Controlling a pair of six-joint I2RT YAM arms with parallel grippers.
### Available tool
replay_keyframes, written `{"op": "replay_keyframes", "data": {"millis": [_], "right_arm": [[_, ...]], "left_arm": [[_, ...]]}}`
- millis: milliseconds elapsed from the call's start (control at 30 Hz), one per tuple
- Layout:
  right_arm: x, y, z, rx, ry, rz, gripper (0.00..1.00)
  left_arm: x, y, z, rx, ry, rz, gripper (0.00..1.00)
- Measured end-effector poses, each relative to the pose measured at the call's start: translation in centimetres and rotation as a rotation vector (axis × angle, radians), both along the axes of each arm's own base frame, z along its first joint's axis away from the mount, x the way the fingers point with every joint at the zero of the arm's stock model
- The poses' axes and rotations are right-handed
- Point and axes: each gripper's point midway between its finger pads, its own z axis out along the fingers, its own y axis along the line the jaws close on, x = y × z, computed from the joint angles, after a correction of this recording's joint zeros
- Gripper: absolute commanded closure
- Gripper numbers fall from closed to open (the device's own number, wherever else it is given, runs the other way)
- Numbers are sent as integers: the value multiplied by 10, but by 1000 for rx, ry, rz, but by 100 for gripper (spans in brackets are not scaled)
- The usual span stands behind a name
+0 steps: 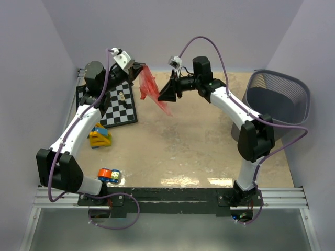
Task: Put the trash bags into the trash bin
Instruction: Unfold the trash bag at the center of the board.
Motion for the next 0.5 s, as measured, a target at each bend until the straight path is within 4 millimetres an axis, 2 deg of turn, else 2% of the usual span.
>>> {"op": "replay_keyframes", "data": {"millis": [67, 133, 233, 400, 500], "right_arm": [[5, 2, -4, -11, 5, -29, 74], [9, 2, -8, -21, 6, -57, 90], [18, 1, -17, -48, 16, -120, 100], [41, -14, -31, -149, -69, -280, 100], [45, -34, -20, -247, -222, -370, 100]], "left_arm": [[-1, 0, 3, -8, -2, -1, 100], [-2, 0, 4, -12, -4, -1, 100], [-2, 1, 5, -13, -4, 3, 100], [7, 10, -11, -10, 72, 87, 100], [16, 19, -29, -34, 174, 165, 100]]}}
